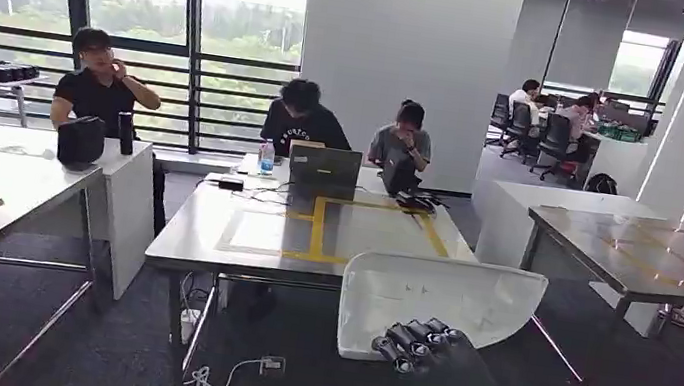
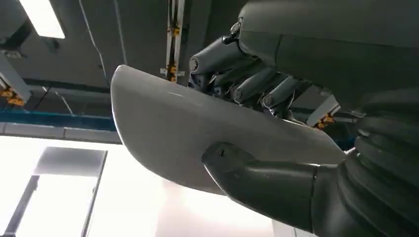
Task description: Take the parts from the cabinet and place them on the table.
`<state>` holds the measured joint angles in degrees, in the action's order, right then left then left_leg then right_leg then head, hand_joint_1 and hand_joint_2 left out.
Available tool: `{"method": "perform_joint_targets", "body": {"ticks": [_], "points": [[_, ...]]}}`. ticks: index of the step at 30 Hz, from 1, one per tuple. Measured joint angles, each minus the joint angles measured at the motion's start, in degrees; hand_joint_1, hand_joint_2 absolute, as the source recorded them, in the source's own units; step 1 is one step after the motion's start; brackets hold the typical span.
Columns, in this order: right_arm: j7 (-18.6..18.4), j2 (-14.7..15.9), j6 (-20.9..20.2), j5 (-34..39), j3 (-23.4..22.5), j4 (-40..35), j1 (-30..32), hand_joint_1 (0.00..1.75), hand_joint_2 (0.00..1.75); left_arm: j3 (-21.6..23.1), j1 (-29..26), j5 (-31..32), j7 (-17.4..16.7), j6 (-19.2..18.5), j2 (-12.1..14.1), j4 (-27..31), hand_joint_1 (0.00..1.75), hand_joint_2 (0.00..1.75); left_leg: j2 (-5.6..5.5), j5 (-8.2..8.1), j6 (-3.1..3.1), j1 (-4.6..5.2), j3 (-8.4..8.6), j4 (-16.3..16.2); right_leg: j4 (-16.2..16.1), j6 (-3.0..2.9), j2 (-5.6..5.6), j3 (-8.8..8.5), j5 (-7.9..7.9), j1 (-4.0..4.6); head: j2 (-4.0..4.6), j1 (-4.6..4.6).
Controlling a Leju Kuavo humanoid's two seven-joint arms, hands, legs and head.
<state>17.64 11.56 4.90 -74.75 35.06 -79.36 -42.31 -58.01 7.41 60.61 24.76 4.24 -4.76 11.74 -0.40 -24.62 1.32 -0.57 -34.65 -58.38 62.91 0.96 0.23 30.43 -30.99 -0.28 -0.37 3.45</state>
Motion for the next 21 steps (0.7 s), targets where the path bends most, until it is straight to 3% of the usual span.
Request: {"method": "perform_joint_targets", "body": {"ticks": [3, 4, 5, 6, 8, 9, 10, 11, 13, 14, 15, 16, 17, 18, 19, 20, 21], "points": [[0.0, -0.07, -0.09, -0.07, 0.02, 0.0, 0.43, 1.61, 1.75, 0.0, -0.06, 0.0, -0.06, -0.07, 0.09, 0.0, 0.0, 1.75, -0.03, -1.21, 0.24, 0.01, 0.87, -0.04, 11.01, 0.75, 0.01, 7.81, -4.67, -0.16, 0.0, 0.11], [0.0, -0.07, -0.09, -0.09, 0.04, 0.0, 0.68, 1.61, 1.75, 0.0, -0.16, 0.0, -0.09, -0.07, 0.09, 0.0, 0.0, 1.75, -0.1, -1.67, 0.16, 0.01, 1.26, -0.12, 12.28, 0.82, 0.01, 9.7, -5.27, -0.17, 0.0, 0.11], [0.0, -0.07, -0.09, -0.09, 0.02, 0.0, 0.74, 1.61, 1.75, 0.0, -0.22, 0.0, -0.09, -0.13, 0.09, 0.0, 0.0, 1.75, -0.17, -2.14, 0.08, 0.01, 1.74, -0.2, 11.21, 0.66, 0.01, 10.29, -4.46, -0.18, 0.0, 0.13], [0.0, -0.07, -0.09, -0.07, 0.04, 0.0, 0.69, 1.61, 1.75, -0.02, -0.23, 0.0, -0.09, -0.13, 0.09, 0.0, 0.0, 1.75, -0.21, -2.79, -0.06, 0.01, 2.46, -0.28, 7.76, 0.43, 0.01, 9.84, -1.94, -0.17, 0.0, 0.13], [0.0, -0.07, -0.09, -0.07, 0.04, 0.0, 0.69, 1.61, 1.75, -0.02, -0.22, 0.0, -0.07, -0.13, 0.07, 0.0, 0.0, 1.75, -0.19, -4.12, -0.44, 0.01, 4.03, -0.26, -1.62, -0.21, -0.02, 7.28, 5.4, -0.01, 0.0, 0.15], [0.0, -0.07, -0.11, -0.07, 0.04, 0.09, 0.83, 1.61, 1.75, 0.0, -0.25, 0.0, -0.07, -0.13, -0.02, -0.09, 0.0, 1.75, -0.12, -4.72, -0.68, 0.02, 4.17, -0.31, -4.19, -0.72, -0.12, 7.11, 8.79, 0.23, 0.02, 0.26], [0.02, 0.0, -0.18, 0.04, 0.07, 0.15, 0.63, 1.61, 1.75, -0.02, -0.15, 0.0, -0.13, -0.13, 0.0, -0.07, 0.0, 1.75, -0.33, -4.99, -1.1, 0.12, 4.49, 0.05, -4.67, -0.81, -0.26, 7.05, 6.78, 0.67, 0.15, 0.7], [0.17, -0.02, -0.33, 0.13, 0.07, 0.15, 0.63, 1.61, 1.75, -0.02, -0.18, 0.0, -0.15, -0.13, 0.06, -0.02, 0.0, 1.75, -0.18, -5.4, -1.55, 0.1, 4.63, 0.65, -4.8, -1.04, -0.13, 6.49, 6.97, 0.71, 0.15, 1.31], [0.17, 0.02, -0.35, 0.37, -0.02, 0.17, 0.3, 1.61, 1.75, -0.02, -0.2, 0.0, -0.15, -0.15, 0.11, 0.02, 0.0, 1.75, -0.07, -4.84, -2.29, 0.24, 6.21, 0.56, -5.59, -1.93, 0.04, 5.46, 6.92, 0.46, 0.15, 1.18], [0.22, -0.11, -0.35, 0.37, -0.02, 0.11, 0.25, 1.61, 1.75, -0.04, -0.16, 0.0, -0.15, -0.15, 0.31, 0.11, 0.0, 1.75, -0.03, -5.32, -2.55, 0.16, 5.84, -0.15, -5.89, -2.3, 0.11, 4.16, 6.86, 0.11, 0.13, 1.07], [0.28, -0.13, -0.35, 0.39, 0.0, 0.11, 0.05, 1.61, 1.75, -0.04, -0.11, 0.0, -0.11, -0.15, 0.15, 0.07, 0.0, 1.75, 0.03, -4.8, -2.83, 0.1, 5.1, -2.55, -5.99, -2.73, 0.02, 3.18, 6.29, 0.14, 0.11, 0.98], [0.28, -0.2, -0.35, 0.39, 0.04, 0.11, -0.19, 1.61, 1.75, -0.02, 0.01, 0.0, -0.15, -0.15, 0.13, 0.04, 0.0, 1.75, 0.07, -4.76, -3.06, 0.07, 2.5, -6.78, -6.02, -3.04, -0.01, 2.54, 5.76, 0.14, 0.2, 0.83], [0.37, -0.24, -0.37, 0.39, 0.11, 0.11, -0.19, 1.61, 1.75, -0.02, 0.04, 0.0, -0.15, -0.15, 0.15, 0.04, 0.0, 1.75, 0.08, -5.71, -3.2, 0.02, -0.78, -11.2, -6.02, -3.09, -0.01, 1.98, 5.16, 0.16, 0.11, 0.65], [0.44, -0.24, -0.46, 0.37, 0.2, 0.13, -0.06, 1.61, 1.75, -0.02, -0.07, 0.0, -0.18, -0.15, 0.22, 0.04, 0.0, 1.75, 0.08, -7.87, -3.39, 0.03, -3.76, -14.58, -6.02, -3.17, 0.01, 1.4, 4.47, 0.19, 0.11, 0.52], [0.48, -0.24, -0.46, 0.37, 0.24, 0.15, 0.07, 1.61, 1.75, -0.02, -0.3, 0.0, -0.24, -0.15, 0.24, 0.04, 0.0, 1.75, 0.09, -10.03, -3.48, 0.03, -6.04, -16.39, -6.01, -3.18, 0.06, 0.69, 3.77, 0.19, 0.11, 0.37], [0.52, -0.24, -0.48, 0.37, 0.24, 0.15, 0.12, 1.61, 1.75, -0.02, -0.44, 0.0, -0.35, -0.15, 0.24, 0.04, 0.0, 1.75, 0.1, -10.83, -3.34, 0.03, -7.22, -16.11, -5.99, -3.16, 0.14, -0.12, 3.1, 0.19, 0.09, 0.26], [0.5, -0.24, -0.48, 0.37, 0.26, 0.17, 0.12, 1.61, 1.75, -0.04, -0.48, 0.0, -0.33, -0.15, 0.26, 0.04, 0.0, 1.75, 0.1, -10.04, -3.26, 0.03, -7.42, -14.14, -5.99, -3.1, 0.17, -1.08, 2.34, 0.18, 0.09, 0.11]]}}
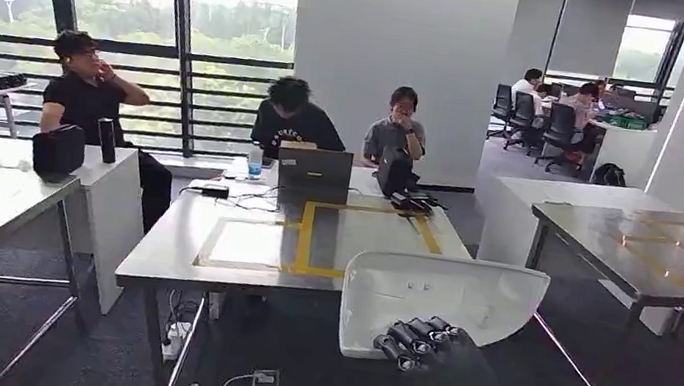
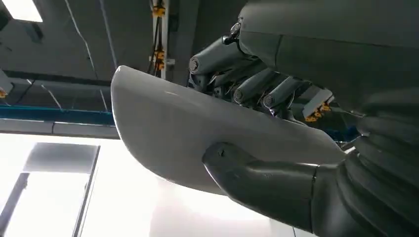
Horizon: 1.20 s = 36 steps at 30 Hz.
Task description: Take the parts from the cabinet and place them on the table.
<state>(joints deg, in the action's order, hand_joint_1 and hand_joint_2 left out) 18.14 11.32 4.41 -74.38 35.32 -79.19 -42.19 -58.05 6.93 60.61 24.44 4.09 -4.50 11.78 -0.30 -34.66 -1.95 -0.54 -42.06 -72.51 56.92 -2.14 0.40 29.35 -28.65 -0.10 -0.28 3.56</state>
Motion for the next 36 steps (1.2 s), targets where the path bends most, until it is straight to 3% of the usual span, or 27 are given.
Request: {"method": "perform_joint_targets", "body": {"ticks": [1, 3, 4, 5, 6, 8, 10, 11, 13, 14, 15, 16, 17, 19, 20, 21, 23, 24, 26, 28, 29, 30, 31, 32, 34, 35, 36], "points": [[0.02, 0.0, -0.02, 0.0, 0.02, 0.0, -0.03, 1.61, 1.75, 0.0, 0.02, 0.0, 0.0, 0.0, 0.06, 0.0, 0.0, 1.75, 0.02, 2.37, 0.18, 0.0, 0.53, 3.61, 0.02, 0.09, -0.01, -1.11, -0.87, -0.01, 0.0, -0.06], [0.0, -0.13, -0.06, 0.0, 0.13, 0.04, 0.01, 1.61, 1.75, 0.02, -0.2, 0.0, 0.06, 0.0, 0.11, -0.04, 0.0, 1.75, 0.19, 12.49, 0.62, 0.01, 1.94, 12.51, -0.08, 0.56, -0.17, -2.36, -2.7, 0.01, 0.0, -0.24], [0.02, -0.22, -0.11, 0.0, 0.31, 0.24, 0.0, 1.61, 1.75, 0.02, -0.3, 0.0, 0.18, 0.0, 0.11, -0.07, 0.0, 1.75, 0.39, 14.16, 0.81, 0.24, 1.52, 14.5, 0.79, 0.89, 0.17, -3.53, -3.68, 0.33, 0.0, -0.42], [0.02, -0.35, -0.2, 0.0, 0.37, 0.26, -0.09, 1.61, 1.75, 0.0, -0.31, 0.0, 0.15, -0.04, 0.15, -0.09, 0.0, 1.75, 0.42, 13.43, 1.24, 0.35, 2.36, 13.66, 0.43, 1.4, 0.17, -3.59, -4.75, 0.5, 0.0, -0.41], [0.0, -0.39, -0.2, 0.02, 0.37, 0.24, -0.01, 1.61, 1.75, 0.0, -0.3, 0.0, 0.2, -0.02, 0.11, -0.04, 0.0, 1.75, 0.35, 12.96, 1.63, 0.28, 2.62, 13.67, 0.3, 1.81, 0.15, -5.12, -4.86, 0.45, 0.0, -0.52], [-0.11, -0.42, -0.15, 0.07, 0.39, 0.24, -0.73, 1.61, 1.75, 0.0, 0.14, 0.0, 0.35, -0.02, 0.02, -0.07, 0.0, 1.75, 0.09, 12.64, 2.36, 0.01, 4.03, 13.72, 2.13, 2.27, 0.19, -4.53, -3.95, 0.49, 0.0, -0.63], [-0.15, -0.44, -0.02, 0.13, 0.39, 0.24, -0.79, 1.61, 1.75, 0.0, 0.2, -0.02, 0.35, -0.02, 0.02, -0.04, 0.0, 1.75, 0.06, 11.61, 3.06, -0.09, 5.29, 14.08, 10.51, 2.79, -0.1, 0.54, -1.67, 0.25, 0.0, -0.63], [-0.15, -0.42, 0.02, 0.15, 0.39, 0.24, -0.67, 1.61, 1.75, 0.02, 0.24, -0.04, 0.35, -0.02, 0.04, -0.04, 0.0, 1.75, 0.05, 11.06, 3.19, -0.09, 5.83, 14.13, 14.43, 3.02, -0.11, 3.64, -2.52, 0.15, 0.0, -0.66], [-0.17, -0.39, 0.02, 0.15, 0.39, 0.35, -0.26, 1.61, 1.75, 0.0, 0.1, -0.09, 0.35, 0.0, 0.04, -0.04, 0.0, 1.75, -0.14, 9.53, 3.28, -0.08, 7.31, 14.15, 18.94, 3.37, -0.12, 9.16, -8.67, 0.04, 0.0, -0.68], [-0.17, -0.39, 0.02, 0.15, 0.39, 0.44, -0.1, 1.61, 1.75, 0.0, -0.02, -0.11, 0.35, 0.0, 0.04, -0.04, 0.0, 1.75, -0.27, 8.7, 3.23, -0.08, 8.28, 14.15, 18.57, 3.44, -0.12, 10.72, -10.96, 0.05, 0.0, -0.65], [-0.15, -0.39, 0.02, 0.15, 0.39, 0.48, -0.01, 1.61, 1.75, 0.0, -0.02, -0.11, 0.35, 0.0, 0.04, -0.04, 0.0, 1.75, -0.39, 8.01, 3.21, -0.07, 9.22, 14.15, 16.99, 3.41, -0.12, 11.32, -11.2, 0.06, 0.0, -0.68], [-0.15, -0.39, 0.02, 0.15, 0.39, 0.55, 0.03, 1.61, 1.75, 0.0, 0.01, -0.11, 0.35, 0.0, 0.04, -0.04, 0.0, 1.75, -0.51, 7.04, 3.11, -0.04, 10.43, 14.15, 13.5, 3.12, -0.12, 11.25, -9.59, 0.11, 0.0, -0.68], [-0.15, -0.39, 0.02, 0.15, 0.39, 0.57, 0.02, 1.61, 1.75, 0.0, 0.03, -0.11, 0.35, 0.0, 0.04, -0.04, 0.0, 1.75, -0.57, 6.2, 2.97, 0.0, 11.52, 14.15, 9.52, 2.61, -0.13, 10.75, -6.27, 0.22, 0.0, -0.68], [-0.15, -0.37, 0.06, 0.17, 0.42, 0.83, 0.14, 1.61, 1.75, 0.0, 0.02, -0.11, 0.37, 0.0, -0.22, -0.22, 0.0, 1.75, -0.55, 4.76, 2.66, 0.09, 12.98, 14.0, 1.69, 1.73, -0.13, 10.43, 5.43, 0.71, 0.0, -0.76], [-0.15, -0.33, 0.04, 0.22, 0.42, 0.9, 0.09, 1.61, 1.75, 0.0, 0.04, -0.11, 0.35, 0.0, -0.18, -0.2, 0.0, 1.75, -0.96, 3.96, 2.22, 0.28, 13.45, 14.07, 0.99, 1.66, 0.03, 9.96, 6.89, 0.99, 0.0, -0.63], [-0.13, -0.33, 0.07, 0.31, 0.42, 0.9, 0.16, 1.61, 1.75, 0.0, 0.05, -0.11, 0.37, 0.02, -0.15, -0.15, 0.0, 1.75, -0.9, 3.39, 1.92, 0.27, 13.15, 14.75, 1.08, 1.49, 0.09, 9.24, 6.83, 1.07, 0.0, -0.88], [-0.13, -0.33, 0.26, 0.52, 0.35, 0.92, -0.07, 1.61, 1.75, 0.0, 0.04, -0.13, 0.35, 0.02, -0.11, -0.11, 0.0, 1.75, -0.9, 3.99, 1.14, 0.38, 14.74, 14.28, 0.56, 0.64, 0.04, 8.41, 6.6, 0.9, 0.0, -0.94], [-0.04, -0.41, 0.37, 0.61, 0.33, 0.9, -0.17, 1.61, 1.75, 0.0, 0.14, -0.15, 0.37, 0.04, 0.15, 0.0, 0.0, 1.75, -0.77, 3.86, 0.99, 0.35, 13.96, 13.53, 0.1, 0.37, 0.09, 7.31, 6.69, 0.44, 0.0, -0.98], [0.13, -0.37, 0.46, 0.81, 0.33, 0.94, -0.44, 1.61, 1.75, 0.0, 0.31, -0.17, 0.55, 0.04, -0.09, -0.11, 0.0, 1.75, -0.31, 5.88, 0.29, 0.31, 9.33, 5.01, -0.33, -0.37, 0.01, 6.11, 6.05, 0.33, 0.0, -1.2], [0.35, -0.37, 0.48, 0.98, 0.44, 0.96, -0.32, 1.61, 1.75, 0.0, 0.18, -0.22, 0.57, 0.04, -0.02, -0.11, 0.0, 1.75, -0.23, 2.08, -0.12, 0.13, 3.72, -1.79, -0.34, -0.42, 0.03, 5.2, 5.02, 0.26, 0.0, -1.27], [0.22, -0.37, 0.48, 1.03, 0.44, 1.01, -0.26, 1.61, 1.75, 0.0, -0.02, -0.22, 0.57, 0.04, -0.02, -0.11, 0.0, 1.75, -0.2, -1.02, -0.25, 0.13, 1.76, -2.97, -0.32, -0.36, 0.14, 4.57, 4.36, 0.21, 0.0, -1.31], [0.17, -0.37, 0.48, 1.03, 0.44, 1.05, -0.21, 1.61, 1.75, 0.0, -0.11, -0.24, 0.57, 0.04, 0.0, -0.11, 0.0, 1.75, -0.16, -2.52, -0.22, 0.13, 0.88, -2.46, -0.28, -0.31, 0.21, 3.91, 3.8, 0.19, 0.0, -1.38], [0.2, -0.37, 0.48, 1.03, 0.44, 1.05, -0.14, 1.61, 1.75, 0.0, -0.1, -0.24, 0.59, 0.11, 0.02, -0.11, 0.0, 1.75, -0.08, -2.32, -0.24, 0.12, 0.76, -0.49, -0.24, -0.2, 0.23, 3.08, 3.13, 0.18, 0.0, -1.42], [0.2, -0.37, 0.48, 1.03, 0.46, 1.05, -0.13, 1.61, 1.75, 0.0, -0.08, -0.24, 0.61, 0.11, 0.04, -0.11, 0.0, 1.75, -0.06, 0.24, -0.2, 0.12, 1.3, 2.68, -0.1, -0.06, 0.23, 2.33, 2.49, 0.17, 0.0, -1.42], [0.2, -0.37, 0.48, 1.03, 0.46, 1.05, -0.17, 1.61, 1.75, 0.0, -0.16, -0.24, 0.61, 0.18, 0.09, -0.13, 0.0, 1.75, -0.02, 9.48, -0.02, 0.04, 3.33, 11.46, 0.24, 0.37, 0.21, 1.36, 1.11, 0.17, 0.0, -1.49], [0.2, -0.37, 0.48, 1.05, 0.52, 1.11, -0.26, 1.61, 1.75, 0.0, -0.2, -0.24, 0.61, 0.2, 0.07, -0.13, 0.0, 1.75, 0.07, 12.54, 0.16, 0.01, 3.24, 15.04, 1.12, 0.68, 0.34, 1.1, 0.37, 0.54, 0.0, -1.53], [0.2, -0.37, 0.44, 1.03, 0.57, 1.11, -0.25, 1.61, 1.75, 0.0, -0.13, -0.26, 0.5, 0.18, 0.07, -0.15, 0.0, 1.75, 0.27, 11.92, 0.85, 0.04, 3.68, 14.01, 1.1, 1.04, 0.57, 1.28, -0.06, 0.63, 0.0, -1.51]]}}
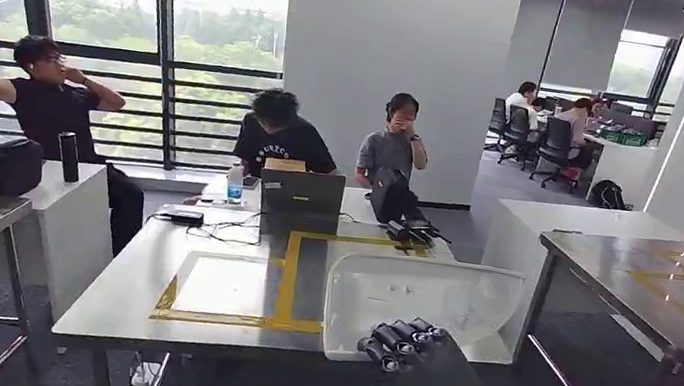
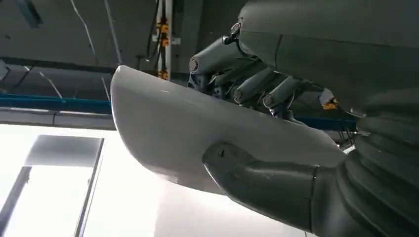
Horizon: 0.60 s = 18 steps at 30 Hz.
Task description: Take the parts from the cabinet and place them on the table.
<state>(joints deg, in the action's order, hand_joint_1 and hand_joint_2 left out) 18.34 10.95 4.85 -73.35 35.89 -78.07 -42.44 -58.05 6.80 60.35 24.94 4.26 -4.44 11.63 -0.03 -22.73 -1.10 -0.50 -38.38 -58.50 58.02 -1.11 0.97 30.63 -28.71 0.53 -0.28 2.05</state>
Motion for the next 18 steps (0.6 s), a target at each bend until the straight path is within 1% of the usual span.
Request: {"method": "perform_joint_targets", "body": {"ticks": [1, 2, 3, 4, 5, 6, 7, 8, 9, 10, 11, 12, 13, 14, 15, 16, 17, 18], "points": [[0.02, 0.0, -0.04, -0.02, 0.0, 0.0, 0.01, 1.61, 1.75, 0.0, -0.01, -0.02, 0.02, 0.04, 0.0, 0.02, 0.0, 1.75, -0.09, 0.63, 0.41, 0.08, 0.06, -0.22, 0.07, 0.38, 0.0, -0.03, -0.71, -0.01, -0.02, -0.04], [0.02, 0.0, 0.0, 0.02, 0.0, 0.0, -0.16, 1.61, 1.75, 0.0, 0.0, -0.02, 0.04, 0.04, -0.02, 0.02, 0.0, 1.75, -0.13, 0.42, 0.76, 0.16, 0.02, -0.33, -0.01, 0.66, -0.02, -0.24, -0.91, -0.05, 0.0, -0.02], [0.0, 0.0, 0.0, 0.07, 0.02, 0.0, -0.4, 1.61, 1.75, 0.0, 0.09, -0.11, 0.09, 0.04, -0.07, 0.02, 0.0, 1.75, -0.18, 0.42, 1.16, -0.06, 0.31, -0.27, 0.04, 1.0, -0.01, -0.45, -1.29, 0.04, 0.0, -0.04], [0.0, 0.0, -0.02, 0.07, 0.0, 0.0, -0.5, 1.61, 1.75, 0.0, 0.12, -0.13, 0.13, 0.04, -0.22, 0.04, 0.0, 1.75, -0.15, 0.28, 1.56, -0.18, 0.62, -0.13, 0.93, 1.37, -0.19, -0.34, -1.75, -0.24, -0.09, -0.07], [0.0, 0.0, -0.02, 0.11, 0.0, 0.0, -0.71, 1.61, 1.75, 0.0, 0.15, -0.15, 0.2, 0.04, -0.2, 0.04, 0.0, 1.75, -0.15, 0.0, 1.97, -0.18, 0.85, -0.13, 3.36, 1.71, -0.37, 0.84, -2.95, -0.25, -0.09, 0.04], [0.0, 0.0, -0.04, 0.15, 0.02, 0.0, -0.76, 1.61, 1.75, 0.0, 0.16, -0.15, 0.26, 0.04, -0.2, 0.04, 0.0, 1.75, -0.15, -0.27, 2.19, -0.16, 1.05, -0.14, 7.69, 2.01, -0.48, 3.27, -4.82, -0.38, -0.09, 0.02], [0.0, 0.0, -0.09, 0.15, 0.09, 0.04, -0.68, 1.61, 1.75, 0.0, 0.16, -0.15, 0.29, 0.04, -0.2, 0.04, 0.0, 1.75, -0.16, -0.56, 2.29, -0.13, 1.16, -0.17, 12.83, 2.23, -0.53, 6.42, -6.68, -0.49, -0.11, 0.02], [0.0, 0.02, -0.15, 0.15, 0.17, 0.17, -0.55, 1.61, 1.75, 0.0, 0.14, -0.15, 0.28, 0.04, -0.17, 0.04, 0.0, 1.75, -0.16, -0.83, 2.32, -0.1, 1.28, -0.24, 16.76, 2.31, -0.58, 9.13, -7.73, -0.52, -0.09, 0.02], [0.0, 0.02, -0.18, 0.15, 0.26, 0.28, -0.44, 1.61, 1.75, 0.0, 0.09, -0.15, 0.28, 0.07, -0.15, 0.04, 0.0, 1.75, -0.19, -1.09, 2.34, -0.09, 1.42, -0.31, 18.56, 2.29, -0.59, 10.79, -7.44, -0.52, -0.11, 0.04], [0.02, 0.04, -0.2, 0.2, 0.37, 0.39, -0.43, 1.61, 1.75, -0.02, 0.03, -0.15, 0.28, 0.2, -0.17, 0.04, 0.0, 1.75, -0.23, -1.47, 2.3, -0.03, 1.7, -0.44, 17.77, 2.1, -0.59, 11.44, -5.63, -0.5, -0.11, 0.04], [0.0, 0.04, -0.22, 0.26, 0.39, 0.48, -0.45, 1.61, 1.75, 0.0, 0.03, -0.15, 0.29, 0.22, -0.17, 0.04, 0.0, 1.75, -0.29, -1.81, 2.29, 0.03, 2.06, -0.5, 14.59, 1.82, -0.59, 10.6, -2.93, -0.44, -0.11, 0.09], [0.0, 0.09, -0.22, 0.35, 0.37, 0.48, -0.56, 1.61, 1.75, 0.0, 0.05, -0.15, 0.26, 0.28, -0.2, 0.04, 0.0, 1.75, -0.33, -2.16, 2.23, 0.13, 2.6, -0.53, 9.06, 1.35, -0.6, 8.5, 0.58, -0.32, -0.11, 0.07], [0.02, 0.11, -0.22, 0.55, 0.37, 0.48, -0.7, 1.61, 1.75, 0.0, 0.06, -0.15, 0.11, 0.31, -0.24, 0.04, 0.0, 1.75, -0.34, -2.47, 2.14, 0.19, 3.07, -0.52, 3.74, 0.77, -0.66, 6.28, 3.37, -0.1, -0.11, 0.11], [0.02, 0.15, -0.22, 0.85, 0.39, 0.5, -0.91, 1.61, 1.75, 0.0, 0.12, -0.15, -0.07, 0.35, -0.5, 0.0, 0.0, 1.75, -0.32, -2.71, 1.94, 0.26, 3.19, -0.56, 0.58, 0.14, -0.84, 5.18, 3.79, 0.29, -0.11, 0.06], [0.02, 0.2, -0.28, 1.07, 0.42, 0.55, -1.13, 1.61, 1.75, 0.0, 0.17, -0.15, -0.15, 0.37, -0.42, 0.04, 0.0, 1.75, -0.41, -2.93, 1.54, 0.41, 3.19, -0.58, 0.24, 0.27, -1.06, 5.03, 3.63, 0.51, -0.09, 0.07], [0.04, 0.22, -0.35, 1.25, 0.48, 0.59, -1.28, 1.61, 1.75, 0.0, 0.13, -0.15, -0.24, 0.37, -0.39, 0.04, 0.0, 1.75, -0.34, -3.08, 1.24, 0.29, 3.22, -0.53, 0.32, 0.2, -0.98, 5.04, 3.52, 0.59, -0.13, -0.05], [0.07, 0.33, -0.37, 1.31, 0.52, 0.7, -1.48, 1.61, 1.75, 0.0, 0.12, -0.15, -0.35, 0.37, -0.39, 0.02, 0.0, 1.75, -0.28, -3.3, 0.87, 0.15, 3.41, -0.35, 0.38, -0.11, -0.85, 5.02, 3.25, 0.75, -0.13, -0.04], [0.07, 0.44, -0.39, 1.36, 0.52, 0.81, -1.63, 1.61, 1.75, -0.02, 0.16, -0.15, -0.35, 0.37, -0.37, 0.04, 0.0, 1.75, -0.21, -3.5, 0.53, 0.17, 3.71, -0.17, 0.06, -0.44, -0.73, 4.75, 3.18, 0.56, -0.13, -0.04]]}}
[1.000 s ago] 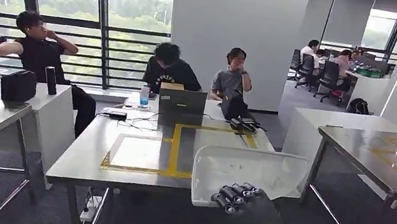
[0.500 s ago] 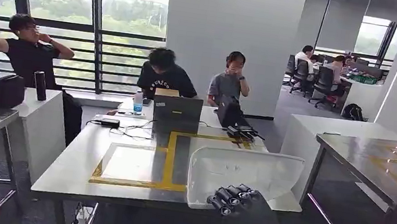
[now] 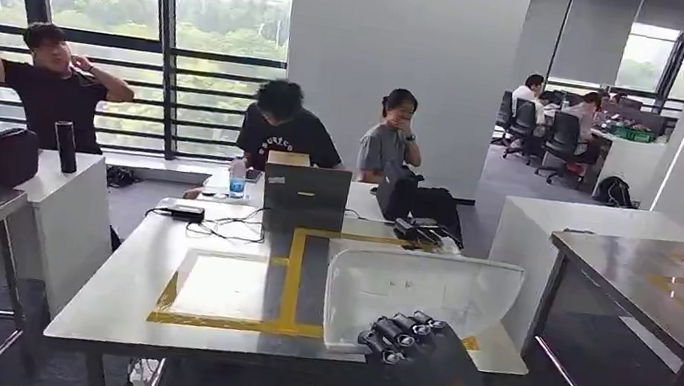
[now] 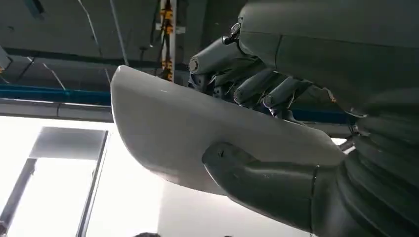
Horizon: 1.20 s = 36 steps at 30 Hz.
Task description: Take the parts from the cabinet and place them on the table.
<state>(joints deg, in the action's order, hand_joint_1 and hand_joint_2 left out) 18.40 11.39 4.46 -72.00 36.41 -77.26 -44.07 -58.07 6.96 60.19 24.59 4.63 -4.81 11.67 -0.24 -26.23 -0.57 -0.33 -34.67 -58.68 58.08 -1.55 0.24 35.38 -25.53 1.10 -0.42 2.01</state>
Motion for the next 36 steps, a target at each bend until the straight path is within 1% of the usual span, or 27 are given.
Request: {"method": "perform_joint_targets", "body": {"ticks": [1, 2, 3, 5, 6, 7, 8, 10, 11, 12, 13, 15, 17, 19, 20, 21, 22, 23, 25, 26, 27, 28, 29, 30, 32, 34, 36], "points": [[0.0, 0.0, 0.0, 0.07, 0.02, 0.0, -0.03, 1.61, 1.75, 0.0, 0.03, 0.0, 0.0, 0.0, 0.2, 0.13, 0.0, 1.75, -0.02, -0.29, -0.39, 0.08, -0.16, -0.37, -0.77, -0.14, -0.07, -1.09, 0.32, -0.68, -0.04, -0.04], [0.0, 0.0, 0.0, 0.2, 0.09, 0.04, -0.17, 1.61, 1.75, 0.0, 0.03, 0.0, 0.11, 0.0, 0.09, 0.09, 0.0, 1.75, 0.0, -0.88, -0.75, 0.1, -0.5, -1.9, -1.05, -0.39, -0.1, -1.73, 0.11, -0.69, -0.02, -0.13], [0.0, 0.0, -0.02, 0.2, 0.17, 0.15, -0.34, 1.61, 1.75, 0.0, 0.02, 0.02, 0.11, 0.0, 0.09, 0.04, 0.0, 1.75, -0.03, -2.47, -1.02, 0.0, -2.02, -5.14, -1.05, -0.76, -0.14, -2.17, -0.11, -0.73, 0.02, -0.24], [0.09, 0.0, -0.13, 0.37, 0.37, 0.33, -0.27, 1.61, 1.75, 0.0, -0.09, 0.02, 0.09, -0.02, 0.13, 0.07, 0.0, 1.75, -0.02, -5.94, -1.49, -0.21, -7.13, -14.32, -0.96, -0.92, -0.14, -2.81, -0.82, -0.72, 0.0, -0.33], [0.09, 0.0, -0.2, 0.5, 0.52, 0.59, -0.26, 1.61, 1.75, 0.0, -0.24, 0.02, 0.09, 0.0, 0.17, 0.07, 0.0, 1.75, -0.01, -6.15, -1.67, -0.24, -9.09, -17.19, -0.85, -0.88, -0.1, -3.16, -1.22, -0.76, 0.0, -0.33], [0.11, 0.0, -0.22, 0.59, 0.66, 0.81, -0.27, 1.61, 1.75, 0.0, -0.36, 0.0, 0.13, 0.0, 0.2, 0.07, 0.0, 1.75, 0.0, -4.85, -1.76, -0.27, -9.68, -17.06, -0.71, -0.77, -0.04, -3.56, -1.69, -0.84, -0.02, -0.37], [0.11, 0.0, -0.24, 0.68, 0.79, 0.94, -0.28, 1.61, 1.75, 0.0, -0.44, 0.0, 0.18, 0.0, 0.22, 0.07, 0.0, 1.75, 0.0, -2.68, -1.8, -0.3, -8.93, -14.65, -0.58, -0.64, 0.0, -4.03, -2.19, -0.93, -0.02, -0.41], [0.2, -0.02, -0.24, 0.87, 0.87, 1.09, -0.35, 1.61, 1.75, 0.0, -0.48, 0.0, 0.2, 0.0, 0.33, 0.07, 0.0, 1.75, 0.09, 3.16, -1.73, -0.39, -4.85, -4.92, -0.32, -0.2, -0.01, -5.36, -3.42, -1.14, -0.02, -0.46], [0.26, 0.0, -0.24, 1.03, 0.94, 1.14, -0.4, 1.61, 1.75, 0.0, -0.61, 0.0, 0.22, 0.02, 0.37, 0.07, 0.0, 1.75, 0.24, 3.96, -1.57, -0.43, -3.34, -1.09, -0.26, 0.14, -0.06, -5.83, -4.12, -1.15, -0.02, -0.48], [0.28, 0.0, -0.22, 1.13, 1.0, 1.2, -0.59, 1.61, 1.75, 0.0, -0.58, 0.0, 0.2, 0.02, 0.35, 0.02, 0.0, 1.75, 0.17, 2.88, -1.36, -0.13, -2.13, -0.53, -0.02, 0.53, 0.12, -5.54, -4.59, -0.73, 0.0, -0.5], [0.28, 0.0, -0.31, 1.2, 1.18, 1.33, -0.82, 1.61, 1.75, 0.0, -0.55, 0.02, 0.17, 0.07, 0.37, 0.02, 0.0, 1.75, 0.11, 2.53, -0.3, -0.16, -2.12, -0.5, -0.27, 0.82, 0.11, -5.74, -4.67, -0.77, 0.0, -0.44], [0.28, 0.0, -0.28, 1.22, 1.29, 1.38, -0.95, 1.61, 1.75, -0.02, -0.62, 0.0, 0.22, 0.09, 0.39, 0.07, 0.0, 1.75, 0.0, 2.0, 0.5, -0.09, -2.01, -0.4, 0.19, 1.35, 0.15, -6.34, -4.38, -0.73, -0.02, -0.44], [0.3, 0.0, -0.26, 1.27, 1.29, 1.4, -1.16, 1.61, 1.75, -0.02, -0.63, 0.0, 0.26, 0.11, 0.35, 0.09, 0.0, 1.75, -0.13, 1.34, 1.48, -0.44, -0.81, -0.13, 3.7, 1.8, 0.07, -4.74, -4.24, -0.87, -0.04, -0.39], [0.28, -0.02, -0.24, 1.31, 1.31, 1.42, -1.57, 1.61, 1.75, -0.02, -0.59, 0.0, 0.28, 0.11, 0.37, 0.09, 0.0, 1.75, -0.13, 0.69, 1.89, -0.46, -0.21, -0.12, 10.71, 2.51, 0.0, -0.12, -6.33, -1.1, -0.04, -0.33], [0.26, -0.02, -0.26, 1.31, 1.4, 1.6, -1.47, 1.61, 1.75, -0.02, -0.61, 0.0, 0.28, 0.13, 0.37, 0.09, 0.0, 1.75, -0.16, 0.19, 1.93, -0.45, 0.2, -0.12, 15.11, 2.77, 0.01, 3.11, -8.45, -1.24, -0.04, -0.31], [0.26, -0.02, -0.28, 1.31, 1.48, 1.79, -1.3, 1.61, 1.75, -0.04, -0.7, 0.0, 0.28, 0.15, 0.39, 0.09, 0.0, 1.75, -0.21, -0.26, 1.89, -0.45, 0.63, -0.14, 17.73, 2.88, 0.0, 5.54, -9.79, -1.29, -0.04, -0.33], [0.28, -0.02, -0.28, 1.38, 1.55, 1.92, -1.19, 1.61, 1.75, -0.07, -0.8, 0.0, 0.26, 0.15, 0.39, 0.07, 0.0, 1.75, -0.23, -0.7, 1.84, -0.45, 1.17, -0.14, 18.05, 2.89, 0.0, 6.81, -9.53, -1.35, -0.02, -0.28], [0.28, -0.02, -0.28, 1.4, 1.6, 2.01, -1.16, 1.61, 1.75, -0.09, -0.84, 0.0, 0.26, 0.15, 0.39, 0.07, 0.0, 1.75, -0.27, -1.22, 1.72, -0.44, 1.85, -0.15, 16.05, 2.74, 0.0, 6.93, -7.78, -1.35, -0.04, -0.31], [0.28, 0.0, -0.28, 1.6, 1.6, 2.14, -1.32, 1.61, 1.75, -0.09, -0.81, 0.0, 0.26, 0.15, 0.37, 0.07, 0.0, 1.75, -0.31, -2.31, 1.42, -0.42, 3.44, -0.13, 7.41, 2.07, -0.01, 4.5, -1.52, -1.24, -0.04, -0.28], [0.28, 0.02, -0.31, 1.81, 1.6, 2.23, -1.44, 1.61, 1.75, -0.09, -0.82, 0.0, 0.26, 0.13, 0.31, 0.07, 0.0, 1.75, -0.28, -2.93, 1.24, -0.42, 4.11, -0.04, 2.02, 1.48, -0.13, 2.87, 2.77, -1.0, -0.02, -0.28], [0.28, 0.04, -0.31, 1.84, 1.62, 2.42, -1.46, 1.61, 1.75, -0.09, -0.77, 0.0, 0.26, 0.15, 0.2, 0.0, 0.0, 1.75, -0.34, -3.4, 0.87, -0.23, 4.57, -0.33, 0.45, 1.23, -0.12, 2.84, 2.89, -0.46, -0.04, -0.28], [0.28, 0.04, -0.46, 1.88, 1.66, 2.56, -1.66, 1.61, 1.75, -0.11, -0.7, 0.0, 0.26, 0.15, 0.22, 0.02, 0.0, 1.75, -0.35, -3.78, 0.4, -0.27, 4.56, 0.05, 0.43, 1.11, -0.08, 2.64, 0.98, -0.44, -0.02, -0.28], [0.33, 0.04, -0.44, 1.99, 1.66, 2.58, -1.63, 1.61, 1.75, -0.13, -0.73, 0.0, 0.28, 0.13, 0.24, 0.07, 0.0, 1.75, -0.22, -4.01, 0.09, -0.26, 4.87, 0.46, 0.08, 0.88, -0.09, 2.08, 1.79, -0.39, -0.04, -0.39], [0.31, 0.15, -0.33, 2.12, 1.64, 2.64, -1.68, 1.61, 1.75, -0.13, -0.79, -0.02, 0.26, 0.15, 0.22, 0.07, 0.0, 1.75, -0.19, -3.48, -0.3, -0.2, 5.3, -0.36, -0.22, 0.49, 0.0, 1.86, 1.86, -0.63, -0.04, -0.31], [0.46, 0.2, -0.26, 2.4, 1.64, 2.73, -1.67, 1.61, 1.75, -0.2, -0.75, -0.15, 0.26, 0.15, 0.37, 0.13, 0.0, 1.75, -0.13, -4.16, -0.84, -0.25, 5.53, -1.19, -0.64, -0.03, -0.03, -0.11, 1.73, -1.01, -0.07, -0.35], [0.59, 0.22, -0.22, 2.64, 1.66, 2.78, -2.01, 1.61, 1.75, -0.2, -0.57, -0.33, 0.17, 0.13, 0.2, 0.04, 0.0, 1.75, -0.05, -5.17, -1.12, -0.29, 1.64, -8.35, -0.63, -0.66, -0.02, -1.24, 0.85, -1.02, 0.0, -0.57], [0.87, 0.22, -0.28, 2.78, 1.77, 3.02, -1.86, 1.61, 1.75, -0.2, -0.67, -0.55, -0.53, -0.02, 0.28, 0.07, 0.0, 1.75, -0.05, -8.54, -1.52, -0.26, -3.57, -15.1, -0.62, -0.7, 0.06, -2.04, -0.08, -0.96, -0.02, -0.59]]}}
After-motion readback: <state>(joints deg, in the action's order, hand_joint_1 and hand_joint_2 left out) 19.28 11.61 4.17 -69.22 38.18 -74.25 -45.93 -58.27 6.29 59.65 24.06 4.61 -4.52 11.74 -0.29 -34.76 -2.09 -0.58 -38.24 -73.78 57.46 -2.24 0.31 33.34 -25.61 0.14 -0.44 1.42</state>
